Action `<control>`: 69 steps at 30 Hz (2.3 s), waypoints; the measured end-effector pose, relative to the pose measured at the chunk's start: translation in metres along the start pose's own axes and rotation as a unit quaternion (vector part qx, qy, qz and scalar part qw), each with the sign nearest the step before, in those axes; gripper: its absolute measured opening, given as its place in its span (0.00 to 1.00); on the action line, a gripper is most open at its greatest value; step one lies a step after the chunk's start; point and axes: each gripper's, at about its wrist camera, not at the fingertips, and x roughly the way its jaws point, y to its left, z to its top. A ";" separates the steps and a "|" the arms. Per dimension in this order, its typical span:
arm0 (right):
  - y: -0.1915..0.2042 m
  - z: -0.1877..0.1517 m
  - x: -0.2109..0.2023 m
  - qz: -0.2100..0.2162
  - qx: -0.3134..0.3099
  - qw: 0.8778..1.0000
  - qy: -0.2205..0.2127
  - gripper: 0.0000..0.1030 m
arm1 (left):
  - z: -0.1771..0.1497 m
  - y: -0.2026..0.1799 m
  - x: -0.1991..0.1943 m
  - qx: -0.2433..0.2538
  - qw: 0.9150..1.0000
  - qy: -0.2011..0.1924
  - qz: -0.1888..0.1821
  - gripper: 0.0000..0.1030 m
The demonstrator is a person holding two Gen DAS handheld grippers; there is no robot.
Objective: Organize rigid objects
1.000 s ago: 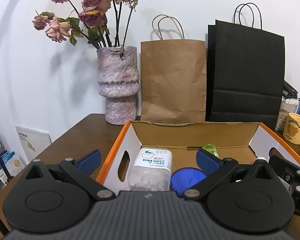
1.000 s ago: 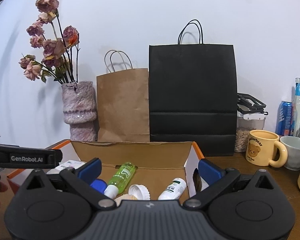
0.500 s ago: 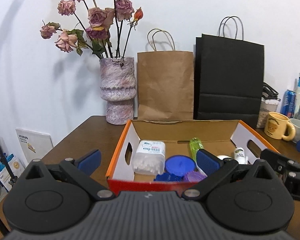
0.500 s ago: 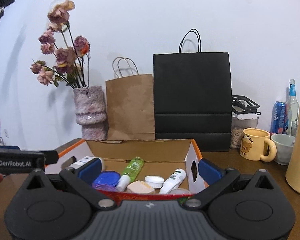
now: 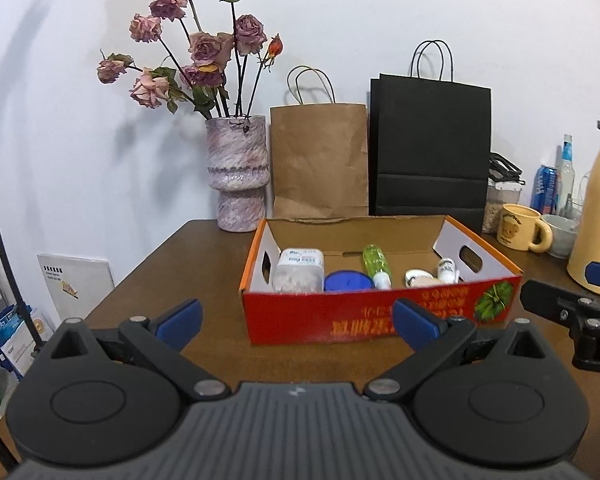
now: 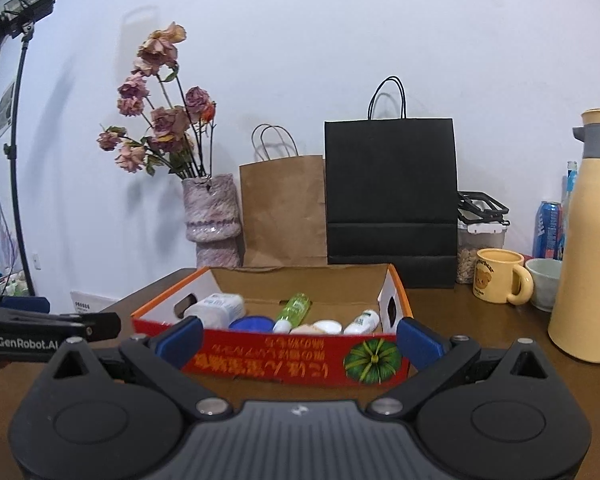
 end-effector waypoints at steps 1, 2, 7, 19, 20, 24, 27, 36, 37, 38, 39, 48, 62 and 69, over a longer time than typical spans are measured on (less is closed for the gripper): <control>0.001 -0.002 -0.006 0.001 -0.001 1.000 0.001 1.00 | -0.002 0.000 -0.005 0.002 1.000 0.000 0.000 1.00; 0.002 -0.005 -0.011 0.000 -0.001 1.000 0.002 1.00 | -0.005 0.000 -0.010 0.004 1.000 0.001 0.001 1.00; 0.006 -0.013 -0.035 0.003 -0.004 1.000 0.002 1.00 | -0.016 -0.001 -0.032 0.006 1.000 0.004 0.001 1.00; 0.018 -0.027 -0.079 0.011 -0.018 1.000 0.006 1.00 | -0.042 0.002 -0.077 -0.001 1.000 0.010 0.004 1.00; 0.019 -0.027 -0.082 0.012 -0.019 1.000 0.006 1.00 | -0.043 0.002 -0.079 -0.001 1.000 0.010 0.004 1.00; 0.022 -0.029 -0.089 0.013 -0.021 1.000 0.006 1.00 | -0.048 0.001 -0.086 -0.002 1.000 0.011 0.005 1.00; 0.023 -0.030 -0.092 0.014 -0.023 1.000 0.007 1.00 | -0.049 0.002 -0.088 -0.002 1.000 0.013 0.006 1.00; 0.026 -0.031 -0.096 0.016 -0.026 1.000 0.006 1.00 | -0.050 0.003 -0.091 -0.005 1.000 0.011 0.006 1.00; 0.026 -0.031 -0.097 0.016 -0.026 1.000 0.006 1.00 | -0.050 0.003 -0.092 -0.005 1.000 0.011 0.006 1.00; 0.026 -0.031 -0.096 0.016 -0.026 1.000 0.007 1.00 | -0.050 0.003 -0.092 -0.005 1.000 0.010 0.006 1.00; 0.026 -0.031 -0.096 0.016 -0.026 1.000 0.007 1.00 | -0.050 0.003 -0.093 -0.005 1.000 0.010 0.005 1.00; 0.026 -0.031 -0.096 0.016 -0.026 1.000 0.007 1.00 | -0.048 0.003 -0.093 -0.005 1.000 0.009 0.004 1.00; 0.029 -0.033 -0.096 0.016 -0.026 0.999 0.009 1.00 | -0.048 0.002 -0.093 -0.005 1.000 0.009 0.001 1.00; 0.030 -0.034 -0.094 0.016 -0.026 0.999 0.011 1.00 | -0.048 0.001 -0.093 -0.004 1.000 0.009 0.000 1.00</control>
